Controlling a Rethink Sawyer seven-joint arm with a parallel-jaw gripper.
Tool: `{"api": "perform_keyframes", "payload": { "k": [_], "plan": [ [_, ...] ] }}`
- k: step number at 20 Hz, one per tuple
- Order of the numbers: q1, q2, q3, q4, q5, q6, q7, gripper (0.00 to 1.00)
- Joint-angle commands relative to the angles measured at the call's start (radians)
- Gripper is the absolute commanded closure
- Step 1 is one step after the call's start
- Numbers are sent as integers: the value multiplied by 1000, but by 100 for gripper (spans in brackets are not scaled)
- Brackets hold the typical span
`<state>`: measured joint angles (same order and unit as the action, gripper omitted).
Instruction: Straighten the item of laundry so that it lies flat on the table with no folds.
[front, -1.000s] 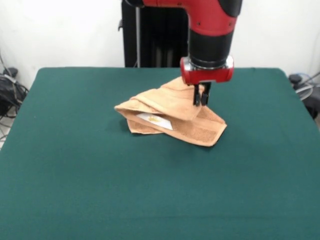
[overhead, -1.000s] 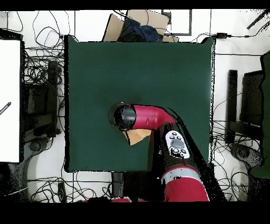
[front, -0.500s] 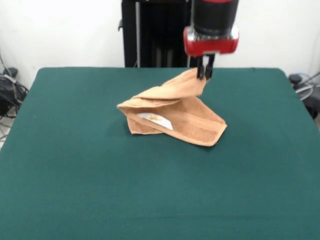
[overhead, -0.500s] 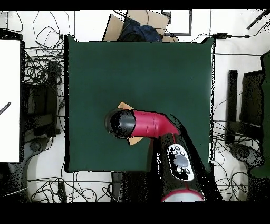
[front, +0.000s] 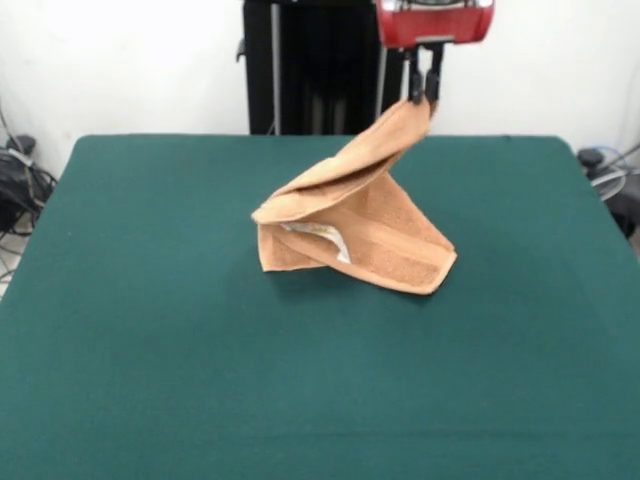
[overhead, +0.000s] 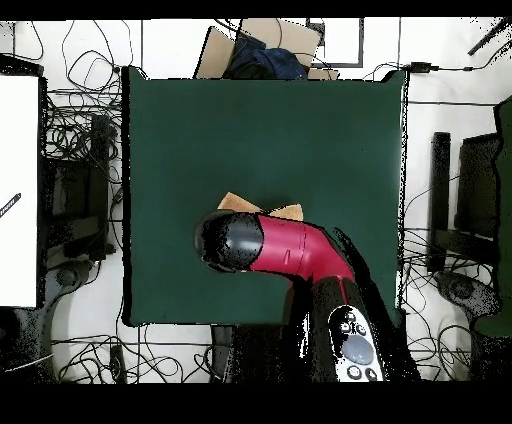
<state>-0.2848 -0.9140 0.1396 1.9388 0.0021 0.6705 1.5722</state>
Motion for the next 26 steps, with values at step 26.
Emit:
{"api": "perform_keyframes", "payload": {
  "k": [26],
  "plan": [
    [23, -179, 96, -19, 158, 288, 73, 100]
  ]
}}
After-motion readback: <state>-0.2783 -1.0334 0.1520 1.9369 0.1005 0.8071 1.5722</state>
